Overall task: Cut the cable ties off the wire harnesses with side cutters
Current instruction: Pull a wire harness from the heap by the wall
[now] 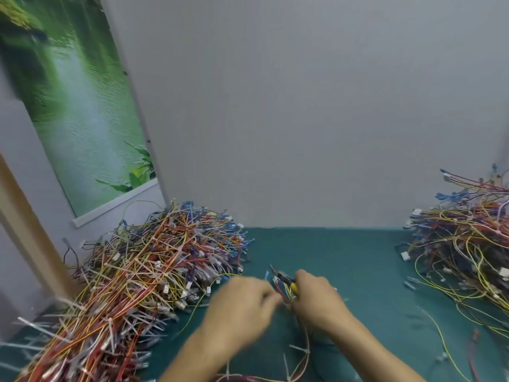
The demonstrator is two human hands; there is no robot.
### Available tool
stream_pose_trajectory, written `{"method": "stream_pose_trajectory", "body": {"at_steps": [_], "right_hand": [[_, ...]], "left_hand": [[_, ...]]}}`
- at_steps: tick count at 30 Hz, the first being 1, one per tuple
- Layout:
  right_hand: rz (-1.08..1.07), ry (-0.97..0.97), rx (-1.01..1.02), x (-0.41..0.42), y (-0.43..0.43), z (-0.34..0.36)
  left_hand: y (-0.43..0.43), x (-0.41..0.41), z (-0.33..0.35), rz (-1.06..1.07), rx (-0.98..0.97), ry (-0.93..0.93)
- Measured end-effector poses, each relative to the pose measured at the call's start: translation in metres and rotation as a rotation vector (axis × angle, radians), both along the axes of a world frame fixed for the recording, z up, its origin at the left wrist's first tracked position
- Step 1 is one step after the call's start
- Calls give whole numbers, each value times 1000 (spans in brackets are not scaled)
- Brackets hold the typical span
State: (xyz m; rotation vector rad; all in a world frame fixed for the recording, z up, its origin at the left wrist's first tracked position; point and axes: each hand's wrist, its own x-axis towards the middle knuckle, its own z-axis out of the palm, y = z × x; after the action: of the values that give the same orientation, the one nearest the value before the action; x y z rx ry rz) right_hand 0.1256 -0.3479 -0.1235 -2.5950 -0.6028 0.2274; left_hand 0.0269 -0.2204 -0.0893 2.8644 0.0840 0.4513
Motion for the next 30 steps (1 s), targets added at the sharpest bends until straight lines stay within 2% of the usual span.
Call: {"method": "stream_pose_trajectory", "body": {"at_steps": [2, 3, 6, 8, 10, 14, 17, 25, 27, 30], "right_hand": [[-18, 34, 11, 1, -6, -7], [-16, 32, 1, 1, -9, -9], [5, -18, -56, -2, -16, -10], [18, -78, -93, -3, -20, -7], [20, -137, -116, -5, -23, -2], [-21, -191, -71, -4, -26, 4], [-41, -200, 8, -5, -26, 5], [15, -274, 144, -12, -19, 1], [13, -301, 152, -12, -23, 1], [-24, -334, 136, -10, -33, 1]], "left_hand": [[39, 9, 10, 83, -97, -128], [57, 14, 13, 129, -86, -135], [105, 25, 9, 201, 104, 21], [124, 27, -1, 171, 232, 25], [130, 26, -8, 142, 324, -75], [128, 27, -13, 51, 363, -315], [129, 26, -15, -15, 379, -381], [92, 43, -15, -176, 389, -395], [90, 49, -12, -125, 415, -348], [105, 50, -7, 80, 395, -248]]}}
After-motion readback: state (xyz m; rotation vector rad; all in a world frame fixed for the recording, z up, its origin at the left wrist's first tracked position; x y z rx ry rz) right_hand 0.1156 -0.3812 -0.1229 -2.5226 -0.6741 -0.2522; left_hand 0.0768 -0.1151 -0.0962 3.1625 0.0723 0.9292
